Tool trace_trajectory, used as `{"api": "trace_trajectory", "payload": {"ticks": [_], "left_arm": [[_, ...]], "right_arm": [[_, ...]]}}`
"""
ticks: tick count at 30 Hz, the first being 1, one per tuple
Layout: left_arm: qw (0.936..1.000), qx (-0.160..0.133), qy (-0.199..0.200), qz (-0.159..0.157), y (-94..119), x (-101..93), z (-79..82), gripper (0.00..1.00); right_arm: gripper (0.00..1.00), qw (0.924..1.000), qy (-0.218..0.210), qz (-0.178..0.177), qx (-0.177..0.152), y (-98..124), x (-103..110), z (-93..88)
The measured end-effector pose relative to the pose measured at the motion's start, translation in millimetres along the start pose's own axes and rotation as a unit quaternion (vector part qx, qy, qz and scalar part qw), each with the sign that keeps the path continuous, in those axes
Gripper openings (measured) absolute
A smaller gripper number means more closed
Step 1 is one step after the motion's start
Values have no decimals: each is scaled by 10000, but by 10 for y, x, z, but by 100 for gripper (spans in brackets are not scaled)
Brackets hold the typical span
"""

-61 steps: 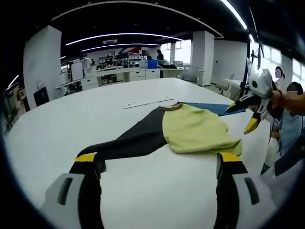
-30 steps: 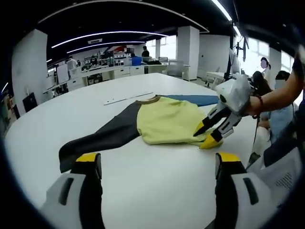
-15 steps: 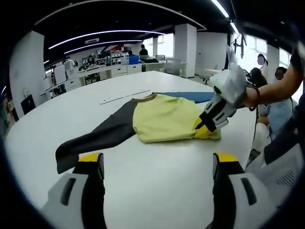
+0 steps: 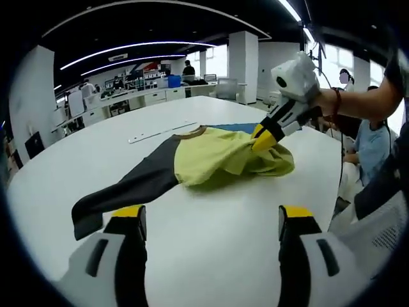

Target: Fold the garment on the visible template until the final outline fits inside the template.

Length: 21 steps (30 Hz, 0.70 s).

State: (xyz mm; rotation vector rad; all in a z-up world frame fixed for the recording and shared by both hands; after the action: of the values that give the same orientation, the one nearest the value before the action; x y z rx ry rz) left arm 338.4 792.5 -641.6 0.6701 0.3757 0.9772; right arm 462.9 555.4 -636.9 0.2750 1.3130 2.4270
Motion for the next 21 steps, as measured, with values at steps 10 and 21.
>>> {"api": "trace_trajectory", "payload": {"ticks": [10, 21], "left_arm": [[9999, -6, 62, -89, -127, -20, 38, 76], [9998, 26, 83, -181, -237, -3, 77, 72]], "right_arm": [[1, 9996, -280, 26, -49, -102, -287, 74], [1, 9928, -1184, 149, -78, -439, -607, 68]]}}
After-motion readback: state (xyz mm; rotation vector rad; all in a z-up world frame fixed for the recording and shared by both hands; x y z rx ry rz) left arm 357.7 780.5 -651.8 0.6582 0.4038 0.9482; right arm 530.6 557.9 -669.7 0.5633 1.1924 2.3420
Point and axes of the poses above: the point that each gripper's makers call its tool centre point, and the gripper's own axes: y roughly backward along the fingers, x roughly to its left, z roughly out of its top, the point moved 9 cm from there along y, roughly backward along the fingers, and after that the axes turned 13 degrees about x, right-handed, at the moved point
